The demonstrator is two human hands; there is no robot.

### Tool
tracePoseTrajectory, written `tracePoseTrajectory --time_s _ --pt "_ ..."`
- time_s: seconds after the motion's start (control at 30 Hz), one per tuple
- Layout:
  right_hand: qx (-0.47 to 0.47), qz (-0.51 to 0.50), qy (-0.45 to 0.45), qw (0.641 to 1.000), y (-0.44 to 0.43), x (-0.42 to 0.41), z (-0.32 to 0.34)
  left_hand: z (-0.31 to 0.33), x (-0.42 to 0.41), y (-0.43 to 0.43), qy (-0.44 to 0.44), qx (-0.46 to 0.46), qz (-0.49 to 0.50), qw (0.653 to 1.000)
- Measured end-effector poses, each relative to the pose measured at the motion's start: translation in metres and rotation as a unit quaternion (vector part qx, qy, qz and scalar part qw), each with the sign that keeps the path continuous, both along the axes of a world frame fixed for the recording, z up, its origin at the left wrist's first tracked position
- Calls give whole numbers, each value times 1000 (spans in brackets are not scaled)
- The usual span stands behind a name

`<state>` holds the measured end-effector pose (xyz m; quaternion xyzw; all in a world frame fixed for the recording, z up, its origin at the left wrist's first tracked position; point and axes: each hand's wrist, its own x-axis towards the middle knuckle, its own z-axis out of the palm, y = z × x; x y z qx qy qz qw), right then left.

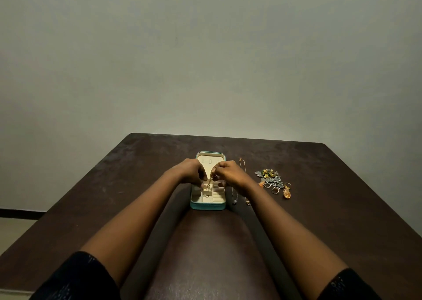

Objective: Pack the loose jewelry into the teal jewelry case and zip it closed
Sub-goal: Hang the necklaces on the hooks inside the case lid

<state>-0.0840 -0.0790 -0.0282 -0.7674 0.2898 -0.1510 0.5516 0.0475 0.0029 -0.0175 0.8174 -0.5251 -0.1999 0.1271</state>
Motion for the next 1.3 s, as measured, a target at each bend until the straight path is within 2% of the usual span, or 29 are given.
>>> tracePoseTrajectory --time_s 0.1,0.2,0.3,0.57,0.8,0.9,1.03,1.1,1.2,1.3 --pt "44 -3 -41 998 0 0 14 10 -7 -2 133 -74 45 987" --pt "23 -23 -53 998 -2 0 24 21 -14 1 275 -98 66 954" --pt "32 -33 -73 996 -6 -2 31 25 -14 4 326 -130 68 934" --pt "10 -38 -94 995 -13 -8 53 37 -12 2 284 -245 67 925" --pt "-107 -25 -77 991 -15 -14 66 54 -15 1 321 -301 77 894" --pt "-131 -6 -62 989 -15 -17 71 60 -16 -1 381 -323 84 863" --pt "-219 -54 -11 974 -19 -19 77 70 -16 2 471 -348 86 806" --pt "-242 -117 -4 963 -23 -20 78 72 -13 4 472 -344 86 807" --pt "-231 -220 -33 947 -31 -23 79 72 -9 5 433 -340 100 829" --pt "-228 -225 -35 946 -37 -29 81 71 -7 6 420 -342 119 832"
